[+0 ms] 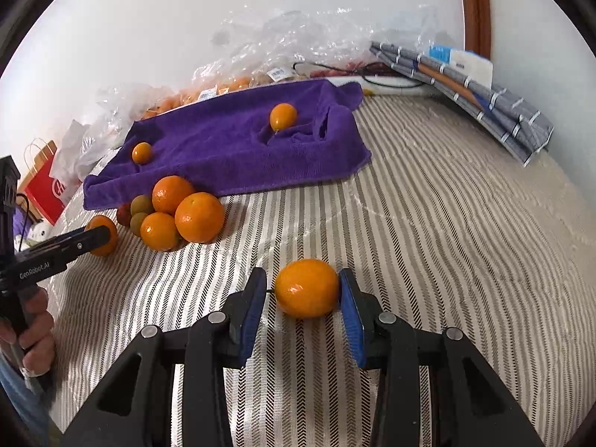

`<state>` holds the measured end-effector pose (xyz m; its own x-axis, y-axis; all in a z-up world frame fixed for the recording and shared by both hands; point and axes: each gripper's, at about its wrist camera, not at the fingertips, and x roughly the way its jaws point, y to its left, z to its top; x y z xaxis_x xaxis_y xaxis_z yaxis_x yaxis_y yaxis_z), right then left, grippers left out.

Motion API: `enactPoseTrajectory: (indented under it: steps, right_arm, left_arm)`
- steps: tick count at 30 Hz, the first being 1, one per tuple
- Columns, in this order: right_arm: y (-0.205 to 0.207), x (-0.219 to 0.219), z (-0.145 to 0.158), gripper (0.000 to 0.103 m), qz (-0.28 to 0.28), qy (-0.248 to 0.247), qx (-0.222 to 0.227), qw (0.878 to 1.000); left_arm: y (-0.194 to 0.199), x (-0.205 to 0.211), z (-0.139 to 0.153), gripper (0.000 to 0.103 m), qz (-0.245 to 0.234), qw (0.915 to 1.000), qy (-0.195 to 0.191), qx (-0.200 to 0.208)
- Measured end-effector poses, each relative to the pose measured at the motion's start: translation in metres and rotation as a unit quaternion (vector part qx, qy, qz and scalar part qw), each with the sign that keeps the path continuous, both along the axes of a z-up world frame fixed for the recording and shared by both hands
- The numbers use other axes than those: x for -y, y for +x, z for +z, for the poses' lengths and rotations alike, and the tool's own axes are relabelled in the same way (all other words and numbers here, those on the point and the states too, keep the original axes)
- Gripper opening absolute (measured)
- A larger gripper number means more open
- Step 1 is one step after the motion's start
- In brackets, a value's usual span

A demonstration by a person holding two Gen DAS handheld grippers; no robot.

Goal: Organize fruits
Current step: 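Grasp a tangerine with the right gripper while the left gripper grasps the large orange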

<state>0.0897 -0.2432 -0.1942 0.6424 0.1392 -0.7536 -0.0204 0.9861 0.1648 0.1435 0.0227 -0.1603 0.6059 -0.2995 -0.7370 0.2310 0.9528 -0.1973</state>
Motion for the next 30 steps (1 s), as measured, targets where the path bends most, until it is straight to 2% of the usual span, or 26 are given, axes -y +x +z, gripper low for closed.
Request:
enactPoseTrajectory:
  steps: [1, 2, 4, 8, 11, 15, 22, 30]
  right_arm:
    - [0.001, 0.0, -0.001, 0.039, 0.0, 0.002, -0.002, 1.0]
    - [0.001, 0.0, 0.0, 0.039, 0.0, 0.002, -0.001, 1.0]
    - [0.001, -0.002, 0.0, 0.039, 0.0, -0.002, 0.004, 1.0]
    - [-0.007, -0.007, 0.006, 0.039, 0.008, -0.012, 0.028, 1.0]
    - [-0.014, -0.008, 0.01, 0.039, 0.016, -0.013, 0.049, 0.999]
    - [-0.019, -0.01, 0.014, 0.039, 0.019, -0.019, 0.066, 0.997]
    - [-0.022, -0.011, 0.016, 0.039, 0.028, -0.013, 0.073, 0.997]
    - [-0.019, -0.004, 0.015, 0.039, 0.019, 0.002, 0.058, 0.998]
  left_arm:
    - [0.0, 0.0, 0.0, 0.043, -0.007, 1.0, -0.005, -0.002]
    - [0.0, 0.001, 0.0, 0.04, -0.017, 0.9998, -0.013, -0.003]
    - [0.0, 0.0, -0.001, 0.04, -0.021, 0.9996, -0.021, -0.001]
    - [-0.012, -0.012, 0.01, 0.04, -0.015, 0.9973, -0.061, 0.039]
    - [-0.017, -0.013, 0.014, 0.04, -0.009, 0.9964, -0.061, 0.058]
    - [-0.018, -0.017, 0.015, 0.04, 0.0, 0.9958, -0.067, 0.062]
    - [-0.015, -0.027, 0.017, 0.04, 0.022, 0.9941, -0.081, 0.068]
    - [-0.018, -0.037, 0.021, 0.04, 0.043, 0.9918, -0.091, 0.079]
